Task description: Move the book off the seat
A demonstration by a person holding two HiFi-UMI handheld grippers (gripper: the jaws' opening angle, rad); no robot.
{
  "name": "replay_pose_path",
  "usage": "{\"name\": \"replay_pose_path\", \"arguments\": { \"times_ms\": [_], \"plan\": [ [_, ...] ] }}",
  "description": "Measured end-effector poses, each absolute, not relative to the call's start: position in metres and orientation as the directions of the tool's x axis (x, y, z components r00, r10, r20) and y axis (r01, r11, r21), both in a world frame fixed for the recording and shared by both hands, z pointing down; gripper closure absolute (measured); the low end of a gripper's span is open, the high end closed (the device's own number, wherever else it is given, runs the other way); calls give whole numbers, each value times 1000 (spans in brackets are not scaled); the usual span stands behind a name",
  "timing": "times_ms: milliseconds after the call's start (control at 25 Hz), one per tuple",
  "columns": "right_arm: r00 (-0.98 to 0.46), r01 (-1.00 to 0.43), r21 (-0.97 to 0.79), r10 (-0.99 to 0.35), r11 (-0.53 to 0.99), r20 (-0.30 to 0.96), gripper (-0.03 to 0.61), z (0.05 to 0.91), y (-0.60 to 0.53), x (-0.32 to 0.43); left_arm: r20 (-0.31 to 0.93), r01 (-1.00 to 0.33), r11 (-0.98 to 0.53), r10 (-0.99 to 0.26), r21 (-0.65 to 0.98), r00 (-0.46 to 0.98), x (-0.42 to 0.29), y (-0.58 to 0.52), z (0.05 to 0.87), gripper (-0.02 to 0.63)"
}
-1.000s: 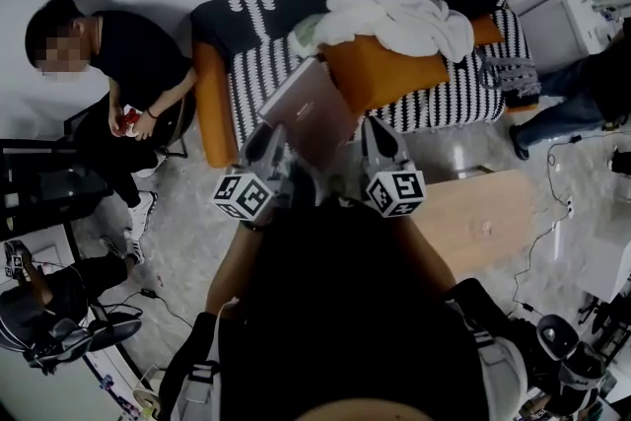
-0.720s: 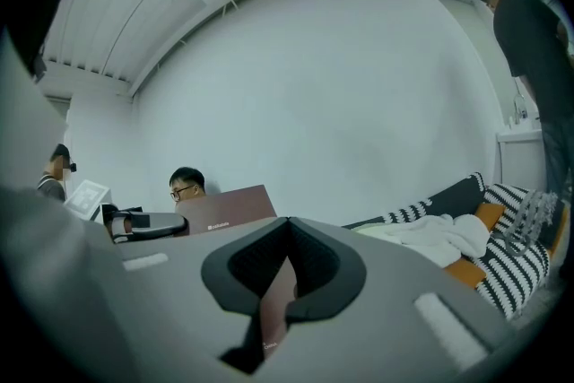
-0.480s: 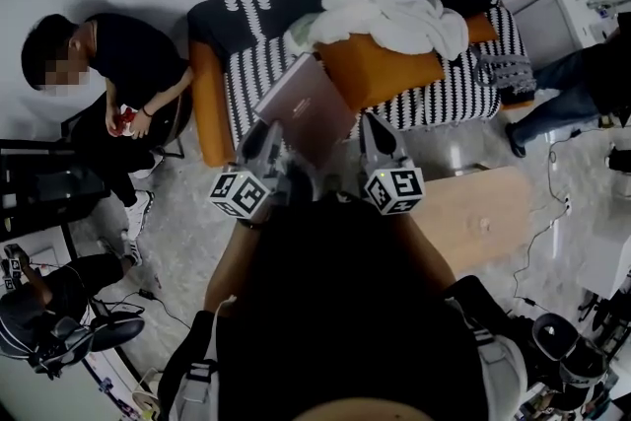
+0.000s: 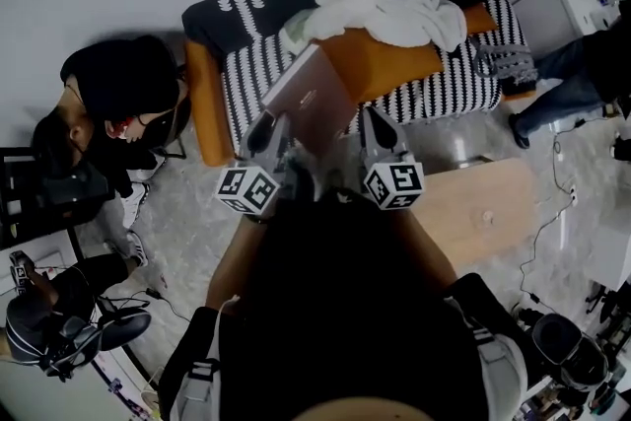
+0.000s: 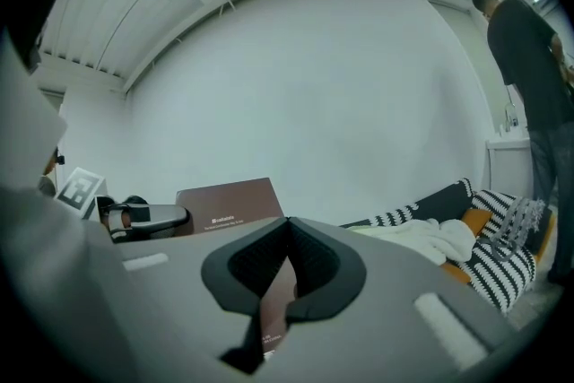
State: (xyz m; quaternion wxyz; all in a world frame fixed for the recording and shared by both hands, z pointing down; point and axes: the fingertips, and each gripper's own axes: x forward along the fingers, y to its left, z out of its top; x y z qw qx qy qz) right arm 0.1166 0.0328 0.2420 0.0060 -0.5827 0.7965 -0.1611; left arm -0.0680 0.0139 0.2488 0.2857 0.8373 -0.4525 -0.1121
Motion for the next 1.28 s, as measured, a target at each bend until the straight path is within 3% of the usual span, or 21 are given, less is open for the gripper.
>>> {"name": "replay_pose_path", "arguments": {
  "times_ms": [880,1280],
  "plan": [
    [-59,-974,-227,-974,9,218,571,229,79,231,71,-583,-649,-636,488,768,95,22,237,469],
    [171,-955,-204,-963,-214,207,571,214,93,265,38,-397,-785,-432,476,901,153,8,228,468]
  ]
}}
